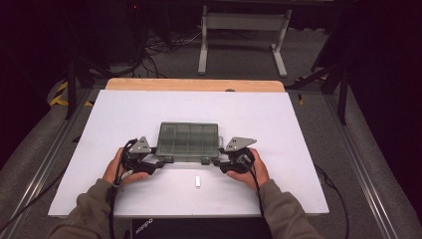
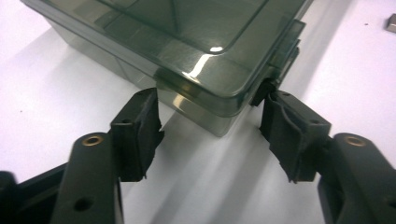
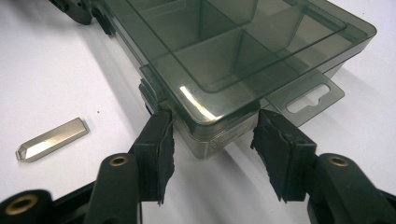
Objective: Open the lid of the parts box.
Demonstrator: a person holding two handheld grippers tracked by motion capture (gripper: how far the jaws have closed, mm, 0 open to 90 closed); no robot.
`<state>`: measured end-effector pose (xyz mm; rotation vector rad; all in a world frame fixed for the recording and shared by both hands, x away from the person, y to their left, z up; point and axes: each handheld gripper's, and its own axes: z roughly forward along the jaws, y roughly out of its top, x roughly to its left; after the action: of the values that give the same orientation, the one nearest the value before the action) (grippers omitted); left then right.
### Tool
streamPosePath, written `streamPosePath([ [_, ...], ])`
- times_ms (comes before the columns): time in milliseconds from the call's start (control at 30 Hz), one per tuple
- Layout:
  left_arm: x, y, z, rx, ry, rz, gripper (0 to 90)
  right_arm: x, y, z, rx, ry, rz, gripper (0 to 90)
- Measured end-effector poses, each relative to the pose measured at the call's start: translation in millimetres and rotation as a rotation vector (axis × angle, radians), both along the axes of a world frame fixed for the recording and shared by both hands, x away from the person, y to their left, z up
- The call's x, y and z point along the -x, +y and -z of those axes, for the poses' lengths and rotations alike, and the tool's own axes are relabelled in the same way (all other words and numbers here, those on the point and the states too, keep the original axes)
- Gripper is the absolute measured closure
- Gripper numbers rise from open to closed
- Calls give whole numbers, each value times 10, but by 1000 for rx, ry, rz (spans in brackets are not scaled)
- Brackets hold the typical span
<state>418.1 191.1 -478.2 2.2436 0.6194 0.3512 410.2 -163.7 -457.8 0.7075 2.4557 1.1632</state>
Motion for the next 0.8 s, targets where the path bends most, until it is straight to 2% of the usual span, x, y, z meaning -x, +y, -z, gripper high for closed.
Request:
streamPosePath([
  [367,-8,7,3,9,18,-8,400,12,4,1,-3,-2,3,501],
  [533,-10,8,4,9,19,-10,402,27,-6,-14,-19,-9,-3,551],
  [800,-6,22,-3,16,10,-16,412,26,-13,-25,-14,-10,-12,581],
])
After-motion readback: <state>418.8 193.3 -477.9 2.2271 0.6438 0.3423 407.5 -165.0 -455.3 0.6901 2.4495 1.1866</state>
